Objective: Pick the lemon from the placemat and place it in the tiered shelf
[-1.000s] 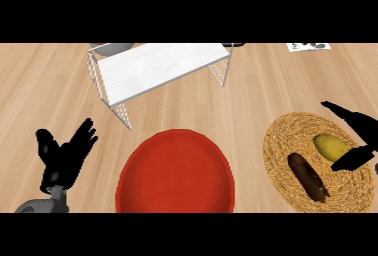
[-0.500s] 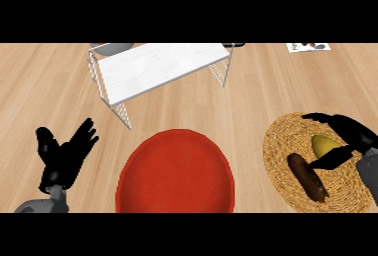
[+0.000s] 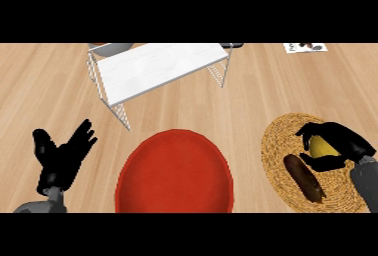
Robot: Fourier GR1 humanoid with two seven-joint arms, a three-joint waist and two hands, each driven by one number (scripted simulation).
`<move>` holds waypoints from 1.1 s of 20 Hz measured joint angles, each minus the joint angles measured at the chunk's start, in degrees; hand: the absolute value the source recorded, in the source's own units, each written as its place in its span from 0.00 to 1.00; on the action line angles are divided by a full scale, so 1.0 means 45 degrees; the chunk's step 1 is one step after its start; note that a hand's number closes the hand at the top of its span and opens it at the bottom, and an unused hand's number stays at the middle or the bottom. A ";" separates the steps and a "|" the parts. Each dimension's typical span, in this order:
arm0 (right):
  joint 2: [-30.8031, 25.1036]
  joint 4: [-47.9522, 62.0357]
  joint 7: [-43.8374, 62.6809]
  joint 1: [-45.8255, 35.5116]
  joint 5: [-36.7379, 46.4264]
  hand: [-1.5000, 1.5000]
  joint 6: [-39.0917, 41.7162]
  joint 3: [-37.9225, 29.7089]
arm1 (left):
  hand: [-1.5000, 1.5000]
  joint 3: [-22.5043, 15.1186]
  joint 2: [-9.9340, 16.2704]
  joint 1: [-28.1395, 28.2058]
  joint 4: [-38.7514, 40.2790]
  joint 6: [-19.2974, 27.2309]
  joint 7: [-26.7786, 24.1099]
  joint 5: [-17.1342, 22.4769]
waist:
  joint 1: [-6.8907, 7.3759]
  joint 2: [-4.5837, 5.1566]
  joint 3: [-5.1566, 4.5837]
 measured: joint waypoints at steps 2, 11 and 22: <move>0.0961 -0.0576 0.0719 -0.0345 0.0278 1.00 0.0259 0.0670 | 0.50 -0.0033 -0.0006 -0.0057 0.0030 -0.0006 0.0037 -0.0044 | 0.0048 -0.0032 -0.0058; 0.5604 -0.3049 0.5149 -0.1967 -0.0378 1.00 0.0534 0.4967 | 0.50 -0.0449 -0.0268 -0.0532 0.0153 0.0055 0.0350 -0.0285 | 0.0623 0.0022 0.0025; 0.6432 -0.9223 1.2306 -0.4449 -0.2677 1.00 -0.1861 0.7216 | 0.50 -0.0184 -0.0207 -0.0185 0.0103 0.0111 0.0258 -0.0273 | 0.0136 -0.0023 0.0134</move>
